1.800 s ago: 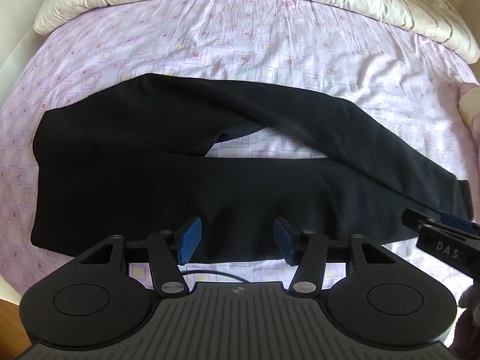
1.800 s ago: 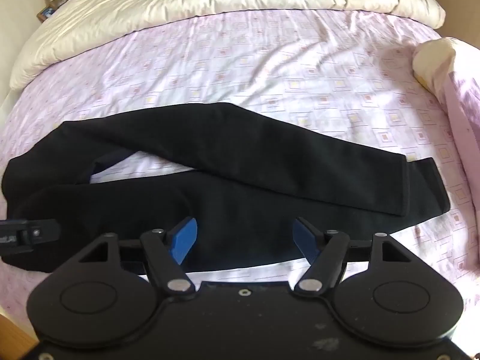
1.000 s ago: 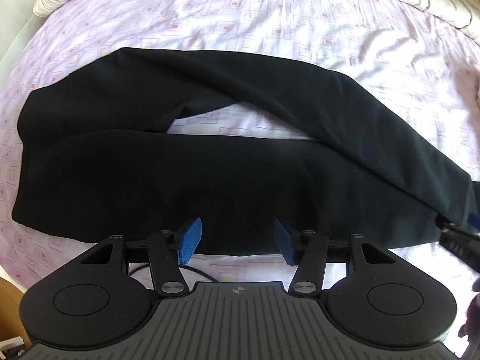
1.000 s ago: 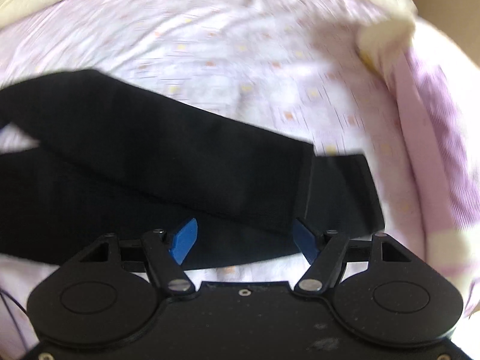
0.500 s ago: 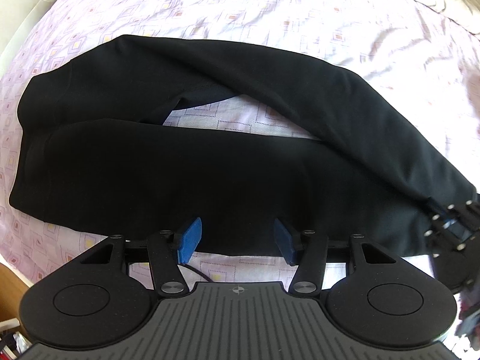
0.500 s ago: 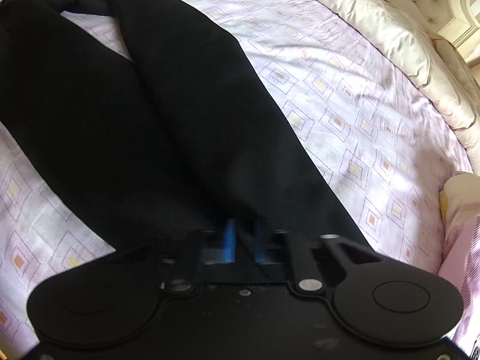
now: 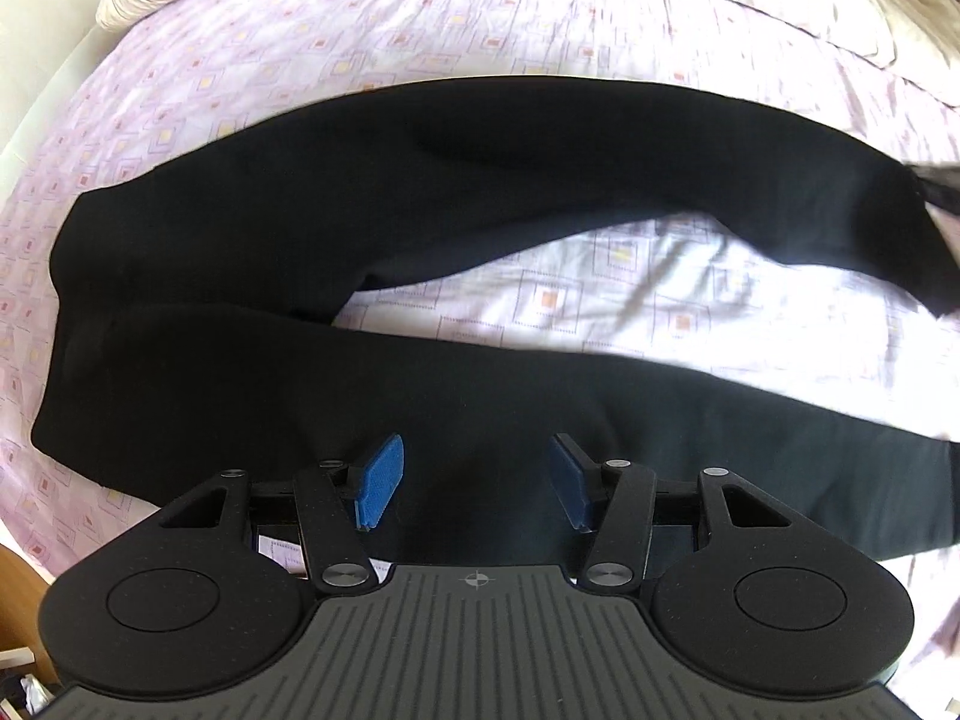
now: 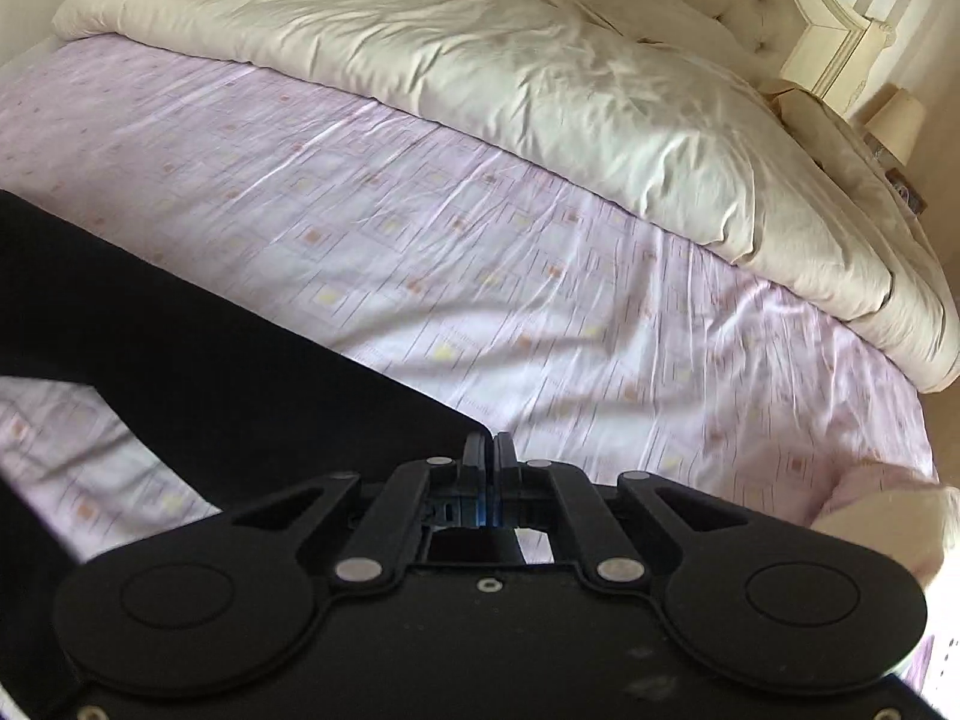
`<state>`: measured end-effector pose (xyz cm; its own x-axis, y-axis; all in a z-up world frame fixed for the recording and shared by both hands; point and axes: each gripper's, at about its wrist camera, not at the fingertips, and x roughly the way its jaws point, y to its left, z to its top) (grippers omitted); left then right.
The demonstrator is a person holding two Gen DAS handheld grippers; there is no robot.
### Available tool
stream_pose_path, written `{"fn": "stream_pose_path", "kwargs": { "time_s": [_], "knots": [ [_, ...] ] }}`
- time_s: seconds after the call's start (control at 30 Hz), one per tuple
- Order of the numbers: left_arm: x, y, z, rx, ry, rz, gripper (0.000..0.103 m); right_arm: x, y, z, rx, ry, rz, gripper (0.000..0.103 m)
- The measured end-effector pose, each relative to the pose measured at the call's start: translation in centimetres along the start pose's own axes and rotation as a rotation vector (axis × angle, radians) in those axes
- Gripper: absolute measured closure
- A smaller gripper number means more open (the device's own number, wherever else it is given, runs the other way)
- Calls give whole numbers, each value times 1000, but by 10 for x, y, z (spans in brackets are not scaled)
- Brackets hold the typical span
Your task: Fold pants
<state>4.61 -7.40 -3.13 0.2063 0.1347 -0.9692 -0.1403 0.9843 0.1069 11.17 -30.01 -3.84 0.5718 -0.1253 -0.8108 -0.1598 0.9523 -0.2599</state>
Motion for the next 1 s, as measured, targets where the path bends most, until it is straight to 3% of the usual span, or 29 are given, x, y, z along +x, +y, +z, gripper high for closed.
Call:
{"fn": "stream_pose_path", "kwargs": {
  "time_s": [0.1, 0.17, 0.27, 0.33, 0.5, 0.73, 0.87, 1.0],
  "knots": [
    [-1, 0, 2, -1, 2, 4, 51, 45, -39, 14, 1, 20, -2, 100],
    [1, 0, 4, -5, 6, 2, 51, 62, -43, 25, 6, 18, -16, 99],
    [8, 4, 9, -11, 21, -4, 51, 97, -68, 42, 45, -10, -62, 88],
    [12, 5, 12, -14, 27, 0, 51, 104, -92, 47, 134, -27, -27, 83],
    [24, -1, 22, 4, 35, 0, 51, 92, -131, 10, 387, 40, 71, 77],
    [39, -15, 33, 57, 52, -28, 51, 92, -164, -61, 760, 182, 134, 70],
    [43, -19, 34, 70, 48, -24, 51, 108, -172, -70, 922, 220, 175, 67],
    [47, -18, 37, 58, 50, -5, 51, 122, -169, -56, 1011, 244, 222, 65]
  ]
}}
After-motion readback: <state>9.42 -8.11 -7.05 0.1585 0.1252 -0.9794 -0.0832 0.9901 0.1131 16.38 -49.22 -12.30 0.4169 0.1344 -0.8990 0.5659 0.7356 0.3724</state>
